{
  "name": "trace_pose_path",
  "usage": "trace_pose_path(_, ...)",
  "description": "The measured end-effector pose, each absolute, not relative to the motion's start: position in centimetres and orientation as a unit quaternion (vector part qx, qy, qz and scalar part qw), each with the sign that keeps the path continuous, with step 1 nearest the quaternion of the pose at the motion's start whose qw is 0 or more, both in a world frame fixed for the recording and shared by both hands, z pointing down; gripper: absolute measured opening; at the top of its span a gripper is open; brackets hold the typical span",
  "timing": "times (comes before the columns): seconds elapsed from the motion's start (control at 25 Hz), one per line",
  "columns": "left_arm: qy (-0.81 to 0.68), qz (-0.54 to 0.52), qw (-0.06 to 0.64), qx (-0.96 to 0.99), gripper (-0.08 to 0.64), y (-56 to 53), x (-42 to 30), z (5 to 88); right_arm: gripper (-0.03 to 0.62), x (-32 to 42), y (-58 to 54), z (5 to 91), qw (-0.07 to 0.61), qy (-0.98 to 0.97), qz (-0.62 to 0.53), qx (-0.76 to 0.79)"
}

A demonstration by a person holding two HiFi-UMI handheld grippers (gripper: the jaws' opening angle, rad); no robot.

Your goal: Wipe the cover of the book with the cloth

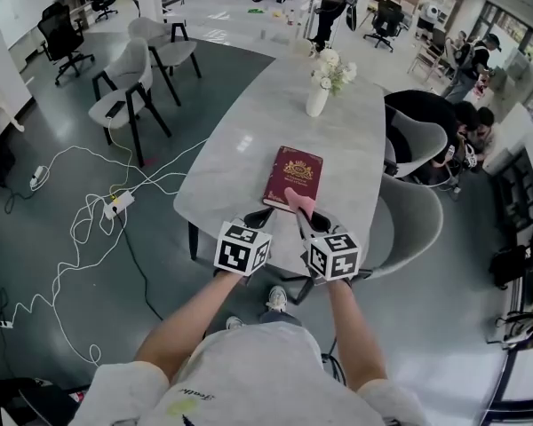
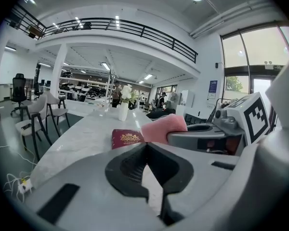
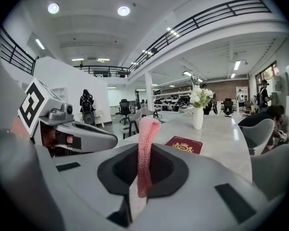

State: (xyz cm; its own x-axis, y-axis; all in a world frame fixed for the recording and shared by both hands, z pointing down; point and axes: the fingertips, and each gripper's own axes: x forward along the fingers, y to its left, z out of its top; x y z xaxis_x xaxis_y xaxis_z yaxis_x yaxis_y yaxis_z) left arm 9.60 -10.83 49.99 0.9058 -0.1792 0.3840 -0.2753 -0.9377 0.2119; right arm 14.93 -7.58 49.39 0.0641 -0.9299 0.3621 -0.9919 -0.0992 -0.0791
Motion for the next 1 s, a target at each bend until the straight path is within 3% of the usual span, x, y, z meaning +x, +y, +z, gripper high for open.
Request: trace_pose_path(1.0,-0.107,0.183,0.142,0.967,0.006,-10.06,10.20,50.63,0.017,14.96,-6.72,50.03,0.098,-0.663,0.169,0.722)
